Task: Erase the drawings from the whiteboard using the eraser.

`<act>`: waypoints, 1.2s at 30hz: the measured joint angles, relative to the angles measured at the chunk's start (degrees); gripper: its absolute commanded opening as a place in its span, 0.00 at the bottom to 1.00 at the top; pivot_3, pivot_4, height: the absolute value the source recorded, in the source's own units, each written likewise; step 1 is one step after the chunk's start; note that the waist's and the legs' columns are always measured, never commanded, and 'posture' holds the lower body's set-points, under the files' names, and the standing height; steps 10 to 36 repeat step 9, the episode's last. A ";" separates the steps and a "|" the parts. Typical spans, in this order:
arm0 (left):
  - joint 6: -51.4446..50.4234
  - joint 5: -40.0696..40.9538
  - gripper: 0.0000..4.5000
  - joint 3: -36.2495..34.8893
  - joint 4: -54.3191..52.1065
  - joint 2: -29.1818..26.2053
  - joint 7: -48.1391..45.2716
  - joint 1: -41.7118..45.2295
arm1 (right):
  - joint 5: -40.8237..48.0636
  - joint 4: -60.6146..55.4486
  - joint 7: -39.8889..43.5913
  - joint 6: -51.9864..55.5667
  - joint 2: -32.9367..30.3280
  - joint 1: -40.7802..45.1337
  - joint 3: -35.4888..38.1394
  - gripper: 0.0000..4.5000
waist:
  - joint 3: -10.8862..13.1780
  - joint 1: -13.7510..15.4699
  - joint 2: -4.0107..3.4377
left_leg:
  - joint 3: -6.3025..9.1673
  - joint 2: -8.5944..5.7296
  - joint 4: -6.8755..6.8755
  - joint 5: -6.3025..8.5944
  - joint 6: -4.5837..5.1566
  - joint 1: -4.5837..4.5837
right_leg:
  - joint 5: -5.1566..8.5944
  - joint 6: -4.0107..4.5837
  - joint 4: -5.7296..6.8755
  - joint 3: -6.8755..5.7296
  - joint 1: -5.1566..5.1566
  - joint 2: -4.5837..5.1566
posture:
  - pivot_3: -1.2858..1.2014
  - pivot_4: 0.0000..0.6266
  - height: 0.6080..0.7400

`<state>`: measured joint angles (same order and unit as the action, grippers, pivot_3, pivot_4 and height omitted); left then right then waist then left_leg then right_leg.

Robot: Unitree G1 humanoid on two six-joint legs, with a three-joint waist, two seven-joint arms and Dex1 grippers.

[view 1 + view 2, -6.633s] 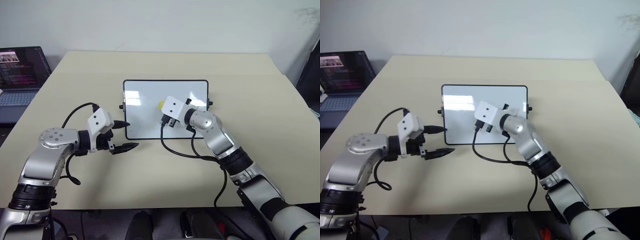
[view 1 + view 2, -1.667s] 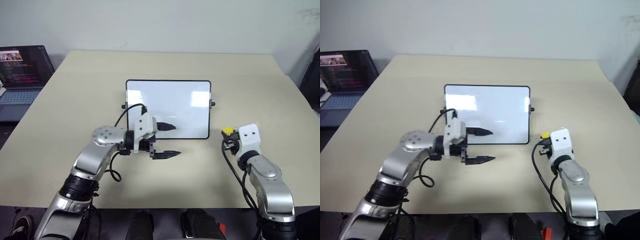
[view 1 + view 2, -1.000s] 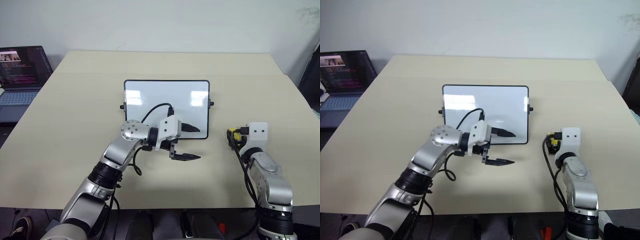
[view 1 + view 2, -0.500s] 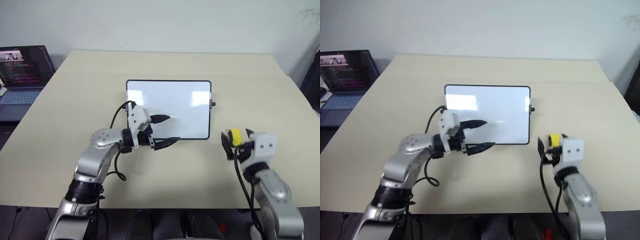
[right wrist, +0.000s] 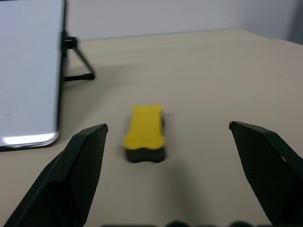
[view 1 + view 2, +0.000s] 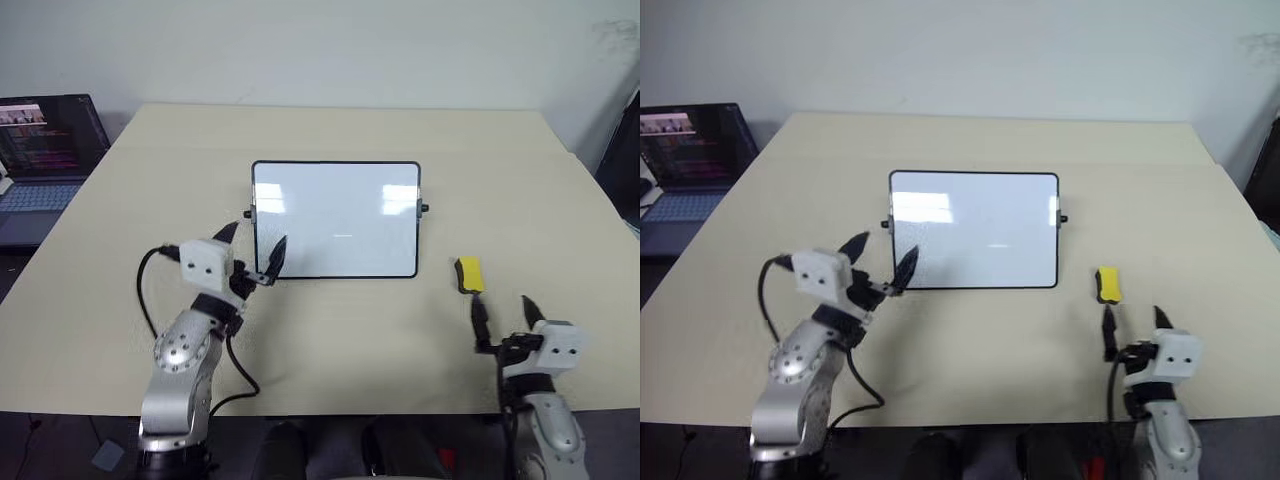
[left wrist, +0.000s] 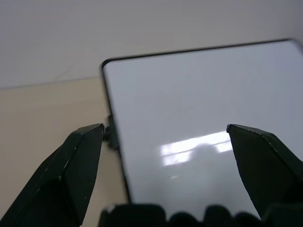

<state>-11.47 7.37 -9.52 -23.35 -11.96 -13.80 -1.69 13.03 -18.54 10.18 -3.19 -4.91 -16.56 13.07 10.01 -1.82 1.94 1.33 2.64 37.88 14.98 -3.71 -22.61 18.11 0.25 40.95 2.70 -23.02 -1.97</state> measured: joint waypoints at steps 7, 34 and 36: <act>2.63 -7.73 1.00 -3.25 -0.31 4.88 12.78 -7.00 | 2.02 3.96 2.30 1.80 -4.65 6.17 0.91 0.99 | -0.01 0.03 0.00 | -0.02 0.00 -0.16 0.06 -0.01 0.70 | 0.10 0.08 -0.21 -0.03 0.75 0.00 | 0.52 0.24 1.00; 1.68 -8.27 1.00 -4.61 -0.28 5.82 14.81 -8.38 | 2.29 4.18 2.22 3.09 -4.64 6.71 0.77 0.99 | 0.02 0.04 0.00 | -0.01 -0.01 -0.16 0.06 -0.01 0.68 | 0.09 0.08 -0.21 -0.03 0.73 0.01 | 0.52 0.24 1.00; 1.68 -8.27 1.00 -4.61 -0.28 5.82 14.81 -8.38 | 2.29 4.18 2.22 3.09 -4.64 6.71 0.77 0.99 | 0.02 0.04 0.00 | -0.01 -0.01 -0.16 0.06 -0.01 0.68 | 0.09 0.08 -0.21 -0.03 0.73 0.01 | 0.52 0.24 1.00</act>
